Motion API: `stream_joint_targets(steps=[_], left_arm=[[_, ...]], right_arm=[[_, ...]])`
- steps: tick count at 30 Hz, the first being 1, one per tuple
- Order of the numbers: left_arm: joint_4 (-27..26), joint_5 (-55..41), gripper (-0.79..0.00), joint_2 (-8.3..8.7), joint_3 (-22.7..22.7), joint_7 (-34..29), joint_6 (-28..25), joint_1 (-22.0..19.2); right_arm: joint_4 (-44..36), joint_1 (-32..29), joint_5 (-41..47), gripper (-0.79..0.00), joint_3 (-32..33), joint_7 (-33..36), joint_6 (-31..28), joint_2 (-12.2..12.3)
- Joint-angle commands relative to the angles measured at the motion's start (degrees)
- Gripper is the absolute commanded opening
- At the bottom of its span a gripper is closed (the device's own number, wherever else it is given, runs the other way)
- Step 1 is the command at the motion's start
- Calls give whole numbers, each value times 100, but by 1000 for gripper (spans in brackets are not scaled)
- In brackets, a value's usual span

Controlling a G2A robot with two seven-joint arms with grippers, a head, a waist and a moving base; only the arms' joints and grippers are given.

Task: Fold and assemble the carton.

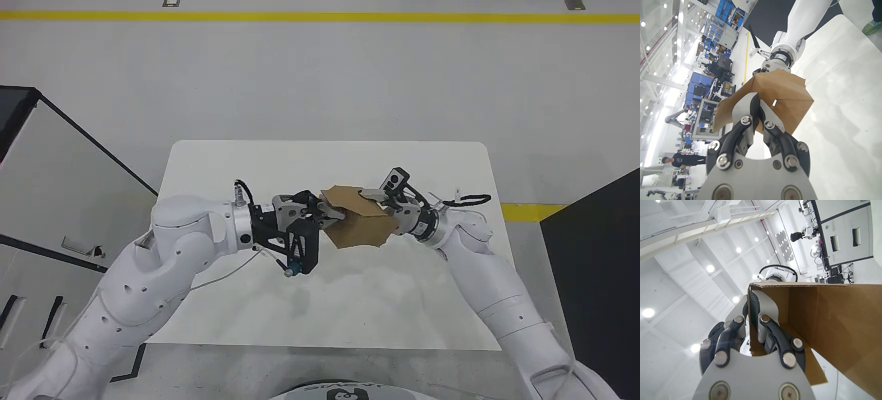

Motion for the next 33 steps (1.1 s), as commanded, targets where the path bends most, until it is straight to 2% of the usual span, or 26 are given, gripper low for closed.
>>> stream_joint_targets(steps=[1,9,15,25,33], left_arm=[[-10,-5,-785,4,-14,-5,-5,14],[-2,6,-785,-9,108,8,2,-5],[12,-31,-785,5,-18,-36,35,-11],[-54,-71,-785,66,-380,-75,73,150],[-258,-161,-785,139,-1003,-224,198,341]], right_arm=[[-10,-3,1,-785,12,5,-3,2],[-80,-27,1,-785,-39,-14,-5,-9],[-32,-26,-16,-785,76,-54,-131,9],[-4,-39,-117,-785,252,-129,-273,44],[-79,-98,-554,-785,362,-413,-452,90]])
